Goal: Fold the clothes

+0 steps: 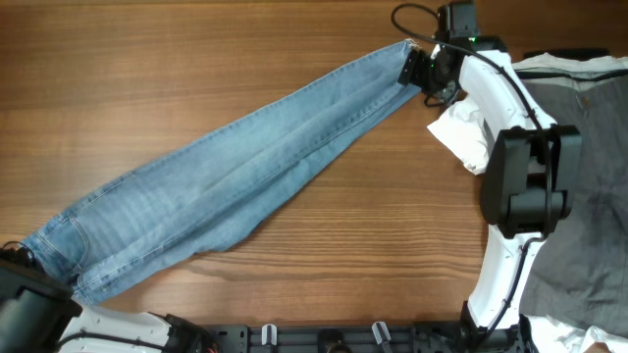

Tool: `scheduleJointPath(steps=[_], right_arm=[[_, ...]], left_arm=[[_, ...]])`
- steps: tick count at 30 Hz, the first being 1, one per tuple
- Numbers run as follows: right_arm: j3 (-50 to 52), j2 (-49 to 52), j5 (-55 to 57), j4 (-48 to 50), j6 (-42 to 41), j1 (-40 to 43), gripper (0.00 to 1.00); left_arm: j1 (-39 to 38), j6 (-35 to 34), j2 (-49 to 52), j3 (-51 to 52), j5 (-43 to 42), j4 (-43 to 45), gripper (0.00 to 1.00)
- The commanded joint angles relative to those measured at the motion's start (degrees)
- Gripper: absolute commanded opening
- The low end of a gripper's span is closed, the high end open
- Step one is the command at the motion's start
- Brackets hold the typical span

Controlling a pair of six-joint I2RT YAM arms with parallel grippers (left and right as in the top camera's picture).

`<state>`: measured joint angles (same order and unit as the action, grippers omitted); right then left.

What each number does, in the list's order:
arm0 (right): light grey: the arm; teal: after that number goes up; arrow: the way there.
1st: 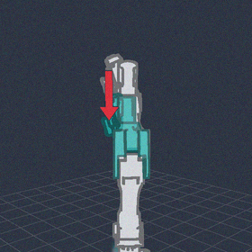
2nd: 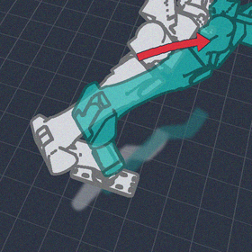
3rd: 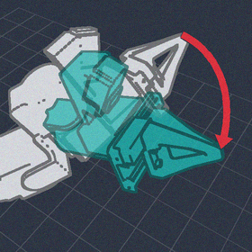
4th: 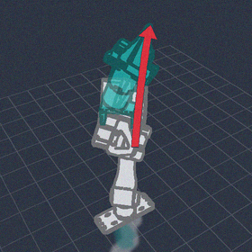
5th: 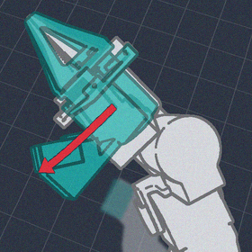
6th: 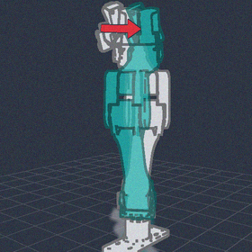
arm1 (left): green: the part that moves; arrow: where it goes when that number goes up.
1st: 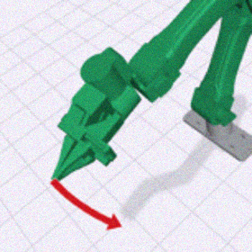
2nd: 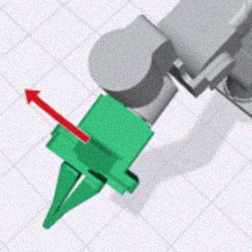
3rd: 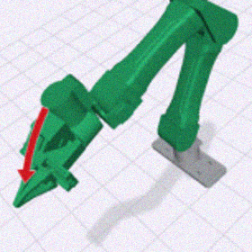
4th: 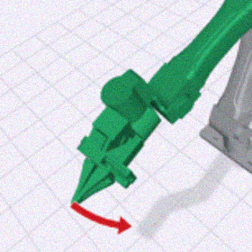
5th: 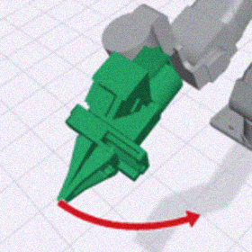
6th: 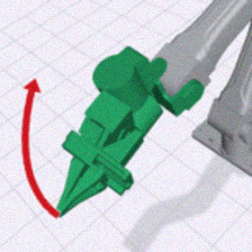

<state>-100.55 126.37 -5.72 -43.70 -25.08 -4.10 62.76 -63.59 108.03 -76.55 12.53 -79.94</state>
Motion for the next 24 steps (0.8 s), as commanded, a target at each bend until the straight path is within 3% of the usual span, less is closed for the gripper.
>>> scheduleJointPath(steps=[1,5,9,10,11,14,18,24], right_arm=[[0.7,0.8,-2.6,-0.7,3.1,0.0,0.80],[0.7,0.8,-4.7,-1.1,4.3,0.0,0.84],[0.7,0.8,-4.8,-2.2,4.9,0.0,0.86],[0.7,0.8,-4.9,-2.2,5.6,0.0,0.86],[0.7,0.8,-4.8,-2.5,5.6,0.0,0.87],[0.7,0.8,-4.9,-2.6,5.6,0.0,0.87],[0.7,0.8,-4.9,-3.3,5.6,0.0,0.88],[0.7,0.8,-4.8,-3.1,5.6,0.2,0.88]], left_arm=[[-0.2,4.8,0.3,-6.0,1.6,-4.7,0.23],[-0.2,4.9,0.3,-14.5,0.4,-11.1,0.25],[-0.2,4.9,0.3,-14.6,0.6,-11.4,0.27],[-0.2,4.9,0.3,-14.6,0.6,-11.4,0.67],[-0.2,4.9,0.3,-14.6,0.6,-11.4,1.00],[-0.2,5.2,0.3,-14.6,-0.5,-11.4,1.00],[-0.4,11.9,-0.4,-16.8,-5.2,-12.7,1.00],[-2.5,18.3,-12.1,-22.1,-6.1,-10.1,1.00]])
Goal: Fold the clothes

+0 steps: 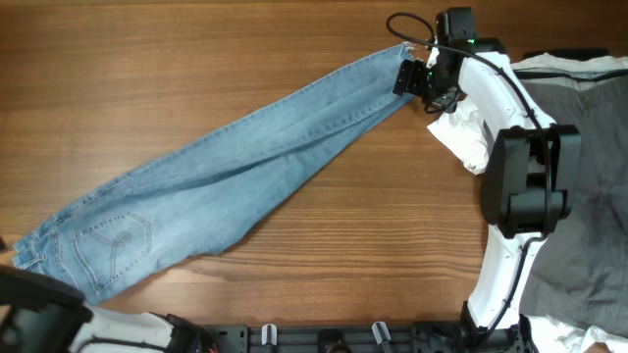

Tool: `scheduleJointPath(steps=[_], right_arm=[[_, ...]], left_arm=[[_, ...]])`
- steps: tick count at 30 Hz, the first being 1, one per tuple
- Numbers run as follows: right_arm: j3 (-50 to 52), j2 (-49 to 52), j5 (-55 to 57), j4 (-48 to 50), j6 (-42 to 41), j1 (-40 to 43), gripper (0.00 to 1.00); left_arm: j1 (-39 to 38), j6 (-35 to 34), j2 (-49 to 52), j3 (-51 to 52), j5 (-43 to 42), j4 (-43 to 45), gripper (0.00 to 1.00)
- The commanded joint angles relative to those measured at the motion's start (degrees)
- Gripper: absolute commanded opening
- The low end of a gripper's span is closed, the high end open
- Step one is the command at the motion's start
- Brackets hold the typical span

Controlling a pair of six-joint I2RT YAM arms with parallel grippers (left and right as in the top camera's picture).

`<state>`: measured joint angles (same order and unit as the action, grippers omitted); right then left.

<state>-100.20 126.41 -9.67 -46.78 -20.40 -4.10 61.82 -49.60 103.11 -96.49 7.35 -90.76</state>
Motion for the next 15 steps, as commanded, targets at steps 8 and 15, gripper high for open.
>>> scheduleJointPath(steps=[8,15], right_arm=[[0.4,1.0,-2.7,4.6,-5.8,0.0,0.48],[0.4,5.5,-3.5,7.6,-13.1,-0.3,0.52]], left_arm=[[-11.5,4.3,-8.5,14.8,3.9,6.9,0.94],[-12.1,5.7,-8.5,36.0,3.6,28.2,1.00]])
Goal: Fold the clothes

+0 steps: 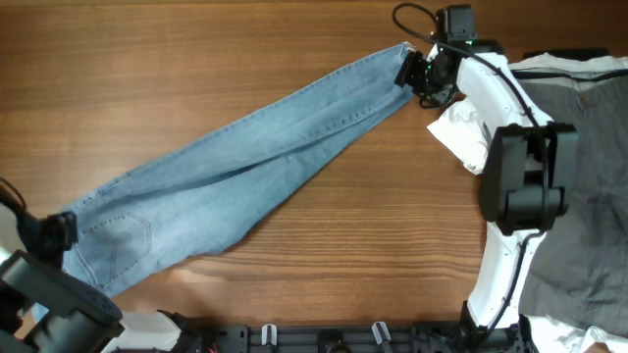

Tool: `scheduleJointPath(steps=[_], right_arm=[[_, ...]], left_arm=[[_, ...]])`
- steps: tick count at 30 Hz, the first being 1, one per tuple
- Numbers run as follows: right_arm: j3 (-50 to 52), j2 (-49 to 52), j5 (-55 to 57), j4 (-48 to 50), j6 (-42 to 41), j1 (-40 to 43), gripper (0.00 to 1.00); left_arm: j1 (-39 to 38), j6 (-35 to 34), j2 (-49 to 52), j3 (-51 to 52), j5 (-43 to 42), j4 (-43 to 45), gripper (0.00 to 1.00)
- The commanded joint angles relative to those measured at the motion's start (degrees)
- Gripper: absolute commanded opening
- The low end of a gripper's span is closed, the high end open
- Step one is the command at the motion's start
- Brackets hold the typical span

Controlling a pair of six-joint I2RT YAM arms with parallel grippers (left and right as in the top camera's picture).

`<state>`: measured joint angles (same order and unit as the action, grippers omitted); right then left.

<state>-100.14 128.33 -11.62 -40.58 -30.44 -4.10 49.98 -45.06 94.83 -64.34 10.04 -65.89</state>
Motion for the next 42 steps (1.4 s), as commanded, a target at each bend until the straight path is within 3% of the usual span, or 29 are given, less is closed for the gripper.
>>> scheduleJointPath(steps=[1,4,8,12,14,16,18,24,25,26,27,28,29,30,31,32,36,37,40,41,42], right_arm=[[0.4,3.8,-2.0,2.6,-2.9,-0.3,0.36],[-0.6,3.8,-3.4,6.4,-2.9,0.4,0.05],[-1.7,1.7,-14.5,7.5,-2.7,2.5,0.04],[-1.7,1.3,-21.9,15.7,-6.3,3.0,0.05],[-1.6,1.3,-21.7,20.0,-9.1,3.0,0.22],[-1.6,1.3,-20.4,21.4,-9.5,3.0,0.25],[-1.6,1.3,-18.9,20.4,-10.2,3.0,0.04],[-1.6,1.3,-13.7,21.7,-10.1,3.0,0.04],[-1.6,1.3,-9.9,18.4,-10.1,3.0,0.13],[-1.6,1.5,-7.3,16.2,-9.8,3.0,0.34],[-1.6,1.6,-5.8,14.4,-7.6,3.0,0.40],[-1.5,2.0,-5.7,13.8,-5.0,3.0,0.56],[-1.5,2.5,-5.7,13.7,-4.0,3.0,0.63],[-1.5,3.0,-5.7,13.8,-4.1,3.0,0.64],[-1.5,3.5,-5.7,14.2,-4.1,3.0,0.54],[-1.5,3.9,-5.7,14.4,-4.0,2.9,0.35],[-1.5,4.9,-6.3,15.9,-4.0,2.6,0.34],[-1.5,5.5,-6.3,15.9,-4.1,2.5,0.46],[-1.5,7.5,-8.4,17.1,-4.2,2.4,0.45],[-1.5,7.8,-9.4,17.9,-4.3,2.4,0.38],[-1.5,7.9,-11.0,19.7,-4.2,2.4,0.18]], left_arm=[[-0.3,1.2,-0.2,6.2,0.0,6.6,1.00],[-0.3,1.2,-0.2,8.6,-0.6,9.9,1.00],[-0.3,1.4,-0.2,8.7,-0.6,10.1,1.00],[-0.3,1.4,-0.2,8.7,-0.6,10.4,1.00],[-0.3,1.4,-0.2,8.7,-0.6,10.2,1.00],[-0.3,1.4,-0.2,8.7,-0.6,10.1,1.00],[-0.3,1.4,-0.2,8.7,-0.6,9.9,1.00],[-0.3,1.4,-0.2,8.7,-0.6,9.6,1.00],[-0.3,1.4,-0.2,8.7,-0.6,9.5,1.00],[-0.3,1.4,-0.2,8.7,-0.6,9.4,1.00],[-0.3,1.4,-0.2,8.7,-0.6,9.4,1.00],[-0.3,1.4,-0.2,8.7,-0.6,9.6,1.00],[-0.3,1.4,-0.2,8.7,-0.6,9.8,1.00],[-0.3,1.4,-0.2,8.7,-0.6,9.8,1.00],[-0.3,1.4,-0.2,8.7,-0.6,9.7,1.00],[-0.3,1.4,-0.2,8.7,-0.6,9.7,1.00],[-0.3,1.4,-0.2,8.7,-0.6,9.8,1.00],[-0.3,1.4,-0.2,8.7,-0.6,9.8,1.00],[-0.3,1.4,-0.2,8.7,-0.6,9.8,1.00],[-0.3,1.4,-0.2,8.7,-0.6,9.8,1.00],[-0.3,1.4,-0.2,8.7,-0.6,9.8,1.00]])
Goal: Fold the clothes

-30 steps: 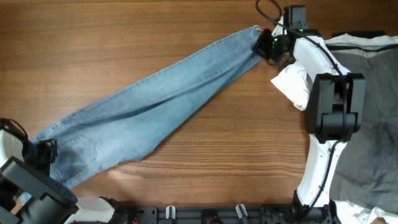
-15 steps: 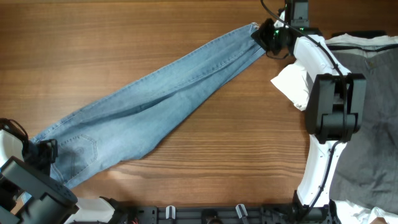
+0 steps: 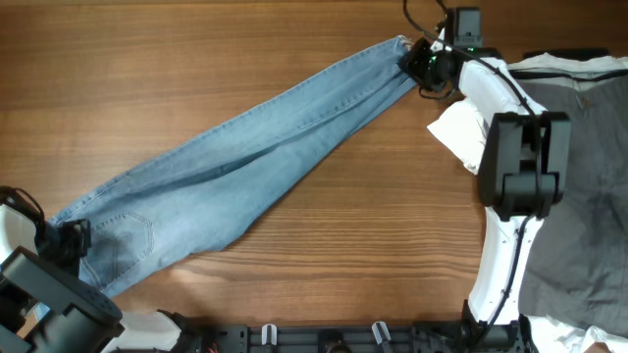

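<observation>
Light blue jeans (image 3: 235, 167) lie stretched in a long diagonal across the wooden table, waist at the lower left, leg hems at the upper right. My left gripper (image 3: 67, 238) sits at the waistband end by the back pocket, apparently shut on the denim. Over at the upper right, my right gripper (image 3: 412, 57) is shut on the leg hems. The fingertips of both are partly hidden by the cloth.
A white garment (image 3: 461, 132) lies crumpled under the right arm. A dark grey cloth (image 3: 579, 186) covers the right side of the table, with more white fabric (image 3: 569, 64) at its top edge. The arm bases stand along the front edge.
The right gripper has moved slightly up and right with the hems, pulling the jeans straighter. The left gripper sits a little lower and further right at the waistband.
The jeans lay diagonally, the right gripper holding the hems and the left arm low at the corner by the waist. Then the waist end showed its back pocket. Afterwards the left gripper appeared at the waistband, and now the jeans lie taut between both grippers.
</observation>
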Tool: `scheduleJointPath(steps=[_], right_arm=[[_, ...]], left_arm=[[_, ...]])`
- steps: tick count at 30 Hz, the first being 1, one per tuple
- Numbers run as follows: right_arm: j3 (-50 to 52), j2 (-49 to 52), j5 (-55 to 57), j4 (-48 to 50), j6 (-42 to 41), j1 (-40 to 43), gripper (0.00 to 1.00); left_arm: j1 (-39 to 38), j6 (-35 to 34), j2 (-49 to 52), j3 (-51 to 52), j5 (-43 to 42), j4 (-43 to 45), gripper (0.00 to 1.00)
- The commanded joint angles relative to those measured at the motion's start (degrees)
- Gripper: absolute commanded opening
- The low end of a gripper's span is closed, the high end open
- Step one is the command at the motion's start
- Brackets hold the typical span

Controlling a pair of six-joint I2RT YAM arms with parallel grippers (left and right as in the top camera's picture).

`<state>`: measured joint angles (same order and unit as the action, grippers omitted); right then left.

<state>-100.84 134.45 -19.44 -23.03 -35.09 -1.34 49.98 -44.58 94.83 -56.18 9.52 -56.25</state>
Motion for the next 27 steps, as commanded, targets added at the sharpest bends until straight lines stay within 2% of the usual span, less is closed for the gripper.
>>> scheduleJointPath(steps=[1,2,4,5,6,7,9,10,14,15,16,17,18,22,25,27], right_arm=[[-0.8,1.7,-5.5,4.4,0.4,-0.3,0.10],[-0.8,1.7,-12.4,9.9,-0.9,0.0,0.04],[-0.8,1.7,-22.3,18.9,-9.7,0.7,0.04],[-0.8,1.7,-26.5,25.8,-15.5,1.0,0.12],[-0.8,1.7,-29.3,31.5,-17.4,1.0,0.29],[-0.8,1.7,-29.8,30.7,-17.3,1.1,0.32],[-0.8,1.7,-28.7,24.0,-12.7,1.4,0.47],[-0.8,1.7,-26.3,18.2,-8.5,1.6,0.48],[-0.8,1.7,-17.4,5.2,0.8,2.8,0.49],[-0.8,1.7,-17.4,3.3,2.5,3.0,0.43],[-0.8,1.7,-17.4,0.7,3.5,3.1,0.25],[-0.8,1.7,-17.4,-1.0,3.5,2.9,0.13],[-0.8,1.7,-17.4,-2.5,3.6,2.4,0.06],[-0.7,2.2,-13.2,-5.6,3.5,-4.4,0.04],[-0.7,3.1,-3.3,-7.3,-5.0,-10.1,0.04],[-0.7,3.8,-2.8,-8.4,-10.9,-11.3,0.04]], left_arm=[[-0.3,0.9,-0.2,0.5,0.0,0.2,1.00],[-0.3,0.9,-0.2,0.5,0.0,0.2,1.00],[-0.3,0.9,-0.2,0.5,0.0,0.1,1.00],[-0.3,0.9,-0.2,0.5,0.0,0.1,1.00],[-0.3,0.9,-0.2,0.5,-0.1,0.1,1.00],[-0.3,0.9,-0.2,0.5,-0.1,0.1,1.00],[-0.3,0.9,-0.2,0.5,0.0,0.1,1.00],[-0.3,0.9,-0.2,0.5,0.0,0.2,1.00],[-0.3,0.9,-0.2,0.5,0.0,0.2,1.00],[-0.3,0.9,-0.2,0.5,0.0,0.2,1.00],[-0.3,0.9,-0.2,0.5,0.0,0.2,1.00],[-0.3,0.9,-0.2,0.5,0.0,0.2,1.00],[-0.3,0.9,-0.2,0.5,0.0,0.2,1.00],[-0.3,0.9,-0.2,0.5,0.0,0.2,1.00],[-0.3,0.9,-0.2,0.5,0.0,0.4,1.00],[-0.3,0.9,-0.2,0.5,0.0,0.3,1.00]])
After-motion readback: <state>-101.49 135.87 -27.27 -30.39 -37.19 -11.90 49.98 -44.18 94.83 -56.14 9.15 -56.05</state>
